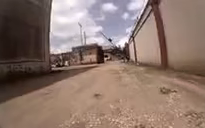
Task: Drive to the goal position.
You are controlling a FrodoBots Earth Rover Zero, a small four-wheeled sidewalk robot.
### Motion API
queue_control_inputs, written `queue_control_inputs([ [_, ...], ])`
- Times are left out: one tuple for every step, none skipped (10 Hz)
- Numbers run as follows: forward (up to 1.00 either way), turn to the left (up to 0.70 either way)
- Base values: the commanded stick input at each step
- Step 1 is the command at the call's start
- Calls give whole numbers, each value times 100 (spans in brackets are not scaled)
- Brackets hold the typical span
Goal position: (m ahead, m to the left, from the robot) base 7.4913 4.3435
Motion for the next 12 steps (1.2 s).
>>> queue_control_inputs([
  [85, 0],
  [85, 0],
  [85, 0],
  [85, 0],
  [85, 0],
  [85, 0],
  [85, 0],
  [85, 0],
  [85, 0],
  [85, 0],
  [85, 0],
  [85, 0],
])
